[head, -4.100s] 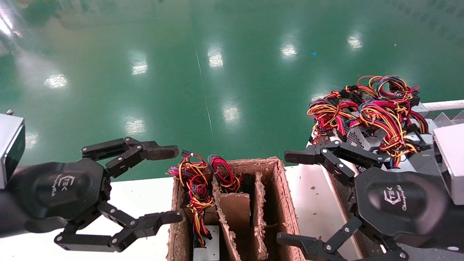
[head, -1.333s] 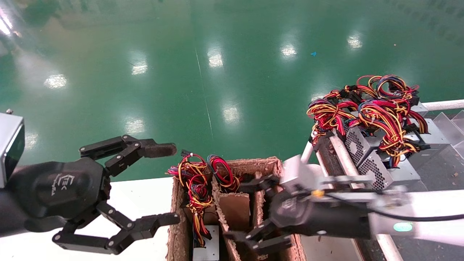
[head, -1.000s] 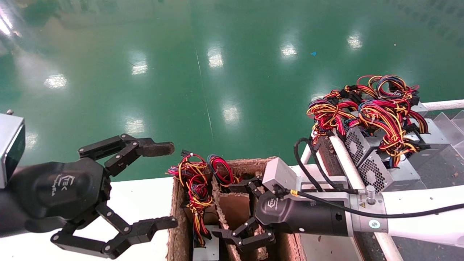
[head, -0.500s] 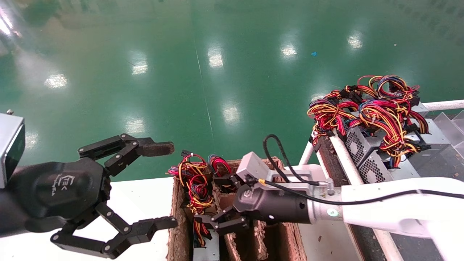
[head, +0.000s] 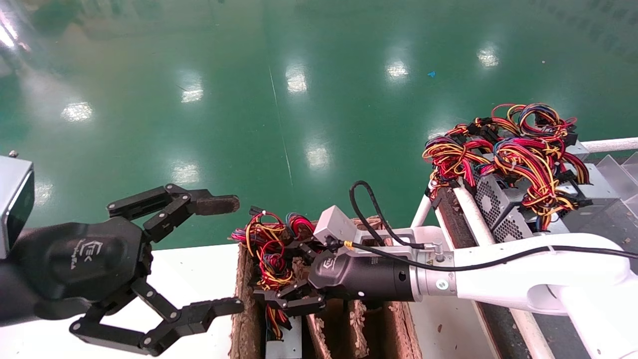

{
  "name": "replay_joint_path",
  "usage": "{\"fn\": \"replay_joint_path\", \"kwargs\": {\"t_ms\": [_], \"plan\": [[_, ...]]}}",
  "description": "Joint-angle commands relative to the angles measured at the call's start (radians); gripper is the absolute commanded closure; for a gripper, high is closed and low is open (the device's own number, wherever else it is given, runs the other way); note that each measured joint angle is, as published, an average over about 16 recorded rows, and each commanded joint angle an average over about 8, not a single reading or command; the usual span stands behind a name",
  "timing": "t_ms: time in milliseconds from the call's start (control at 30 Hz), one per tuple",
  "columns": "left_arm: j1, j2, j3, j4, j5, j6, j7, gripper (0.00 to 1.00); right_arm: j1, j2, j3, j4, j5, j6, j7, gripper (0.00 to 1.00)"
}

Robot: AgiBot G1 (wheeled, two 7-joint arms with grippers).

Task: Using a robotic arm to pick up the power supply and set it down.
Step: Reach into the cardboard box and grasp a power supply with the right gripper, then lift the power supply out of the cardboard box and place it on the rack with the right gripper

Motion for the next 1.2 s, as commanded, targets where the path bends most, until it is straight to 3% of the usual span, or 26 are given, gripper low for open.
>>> {"fn": "replay_joint_path", "kwargs": {"t_ms": [33, 733, 1200], "plan": [[0.000, 0.000, 0.000, 0.000, 0.000, 0.000, 0.000, 0.00, 0.004, -0.005, -0.001, -0.017, 0.000, -0.008, -0.008, 1.00], [0.000, 0.000, 0.000, 0.000, 0.000, 0.000, 0.000, 0.00, 0.002, -0.022, 0.011, -0.082, 0.026, -0.038, -0.065, 1.00], [0.000, 0.000, 0.000, 0.000, 0.000, 0.000, 0.000, 0.00, -0.038, 0.047, 0.046, 0.058, 0.077, -0.055, -0.040, 1.00]]}}
